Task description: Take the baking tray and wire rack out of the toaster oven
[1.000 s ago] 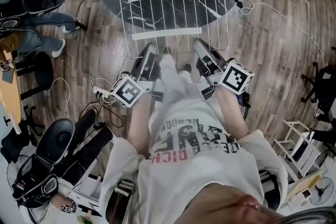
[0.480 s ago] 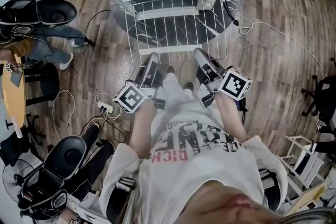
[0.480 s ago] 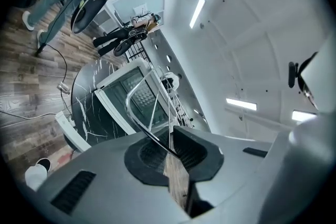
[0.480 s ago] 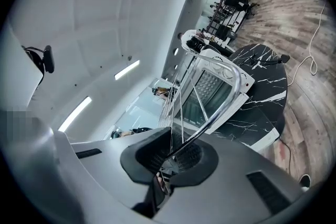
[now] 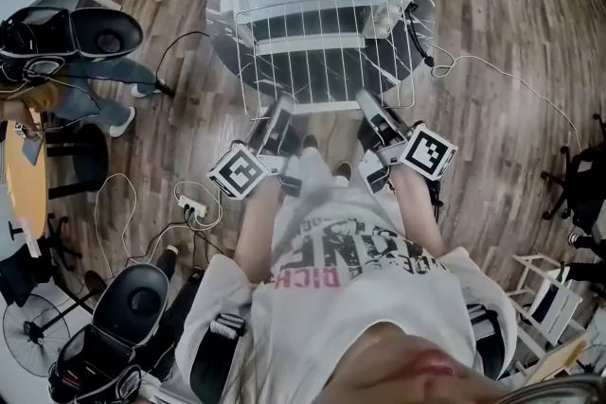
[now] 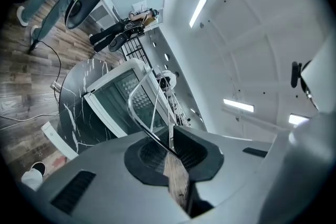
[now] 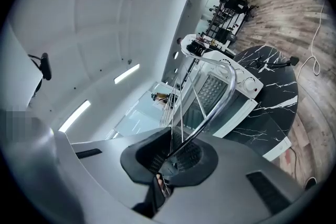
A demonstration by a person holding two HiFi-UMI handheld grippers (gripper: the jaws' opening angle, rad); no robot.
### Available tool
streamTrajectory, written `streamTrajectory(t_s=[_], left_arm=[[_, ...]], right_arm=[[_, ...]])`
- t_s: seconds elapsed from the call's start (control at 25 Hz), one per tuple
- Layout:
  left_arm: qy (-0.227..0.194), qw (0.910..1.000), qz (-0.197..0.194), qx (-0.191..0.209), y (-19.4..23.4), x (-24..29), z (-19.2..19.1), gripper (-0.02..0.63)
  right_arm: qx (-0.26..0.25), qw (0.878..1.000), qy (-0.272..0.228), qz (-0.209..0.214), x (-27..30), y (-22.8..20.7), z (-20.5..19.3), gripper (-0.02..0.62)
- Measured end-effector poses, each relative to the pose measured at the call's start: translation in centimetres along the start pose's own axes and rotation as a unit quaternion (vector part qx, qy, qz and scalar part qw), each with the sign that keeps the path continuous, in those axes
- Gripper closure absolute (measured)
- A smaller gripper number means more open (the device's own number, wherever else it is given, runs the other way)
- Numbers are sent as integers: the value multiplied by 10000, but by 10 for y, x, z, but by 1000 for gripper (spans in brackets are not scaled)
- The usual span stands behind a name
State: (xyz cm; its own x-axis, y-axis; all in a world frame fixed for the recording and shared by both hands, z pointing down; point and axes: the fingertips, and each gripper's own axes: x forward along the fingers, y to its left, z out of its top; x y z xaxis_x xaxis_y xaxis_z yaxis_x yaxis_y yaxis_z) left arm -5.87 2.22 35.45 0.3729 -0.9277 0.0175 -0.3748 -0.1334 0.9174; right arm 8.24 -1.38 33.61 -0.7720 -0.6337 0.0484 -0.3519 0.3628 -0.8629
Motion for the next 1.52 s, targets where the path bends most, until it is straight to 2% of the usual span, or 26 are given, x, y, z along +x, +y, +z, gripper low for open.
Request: streamTrajectory(t_s=[0.08, 0.24, 0.36, 0.76, 1.04, 1.52], left_arm=[[17, 9999, 2, -169, 4, 5, 6, 584], [212, 9997, 123, 93, 12, 19, 27, 584], [293, 9994, 127, 101, 15, 31, 38, 584], [468, 9988, 132, -108, 28, 64, 58, 584], [507, 9985, 115, -190, 33, 75, 74, 583], [614, 9971, 227, -380, 51, 90, 92, 583]], right_arm=[[28, 10000, -17, -32, 10, -1, 3, 588], [23, 9999, -75, -132, 32, -2, 11, 588], [111, 9995, -167, -258, 43, -9, 17, 589], [121, 9982, -334, -485, 72, -26, 36, 588], [368, 9957, -332, -785, 86, -42, 38, 588], [474, 9931, -393, -994, 111, -53, 40, 588]])
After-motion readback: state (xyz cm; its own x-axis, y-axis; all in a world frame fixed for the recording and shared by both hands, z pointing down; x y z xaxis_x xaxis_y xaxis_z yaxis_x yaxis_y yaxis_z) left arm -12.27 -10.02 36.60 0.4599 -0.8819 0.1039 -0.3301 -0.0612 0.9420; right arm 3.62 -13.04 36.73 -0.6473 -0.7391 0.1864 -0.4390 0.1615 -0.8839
